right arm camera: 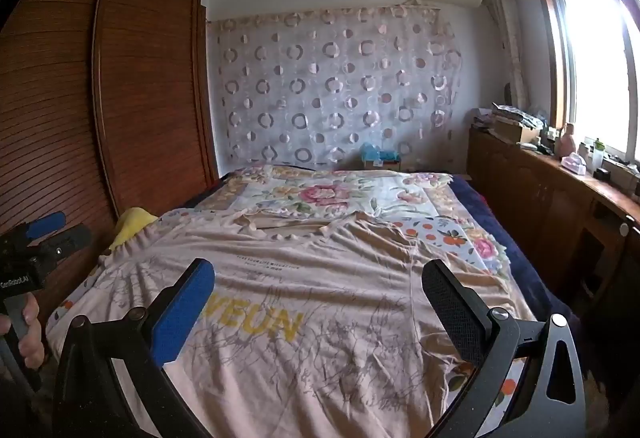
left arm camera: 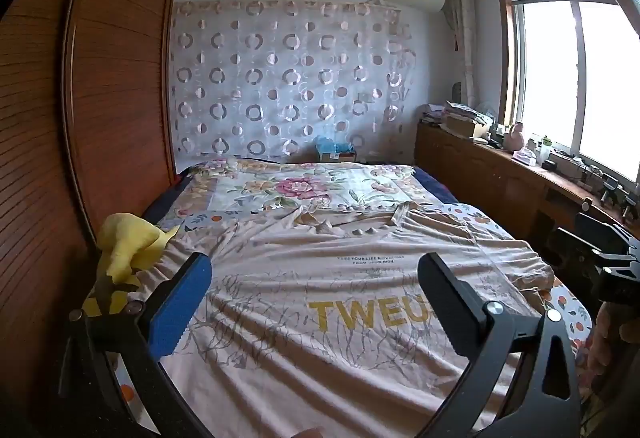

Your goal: Fold small clothes

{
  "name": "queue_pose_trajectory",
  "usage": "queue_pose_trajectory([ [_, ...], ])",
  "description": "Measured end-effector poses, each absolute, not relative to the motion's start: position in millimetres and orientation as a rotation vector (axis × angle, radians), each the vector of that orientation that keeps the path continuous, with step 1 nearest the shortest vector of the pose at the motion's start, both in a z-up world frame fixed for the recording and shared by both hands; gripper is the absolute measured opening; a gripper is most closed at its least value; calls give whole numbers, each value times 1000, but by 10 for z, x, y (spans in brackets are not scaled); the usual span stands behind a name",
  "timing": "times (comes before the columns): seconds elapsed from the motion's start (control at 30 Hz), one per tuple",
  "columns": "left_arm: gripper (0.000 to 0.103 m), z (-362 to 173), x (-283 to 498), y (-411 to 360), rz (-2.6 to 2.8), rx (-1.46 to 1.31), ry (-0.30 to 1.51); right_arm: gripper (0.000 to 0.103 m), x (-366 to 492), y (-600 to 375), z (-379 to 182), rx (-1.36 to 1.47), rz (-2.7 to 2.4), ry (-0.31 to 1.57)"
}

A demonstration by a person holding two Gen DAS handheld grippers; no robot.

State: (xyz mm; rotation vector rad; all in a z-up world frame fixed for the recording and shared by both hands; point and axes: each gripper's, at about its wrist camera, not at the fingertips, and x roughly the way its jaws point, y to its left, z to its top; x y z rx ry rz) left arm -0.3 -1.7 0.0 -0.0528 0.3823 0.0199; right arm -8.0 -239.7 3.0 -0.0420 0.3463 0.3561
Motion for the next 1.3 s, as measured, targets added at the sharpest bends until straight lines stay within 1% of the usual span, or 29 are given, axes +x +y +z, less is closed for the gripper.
queue_pose_trajectory([
  [1.3, 103, -34, -5, -67, 20, -48, 382, 103, -127, -2410, 34, -26, 354, 333],
])
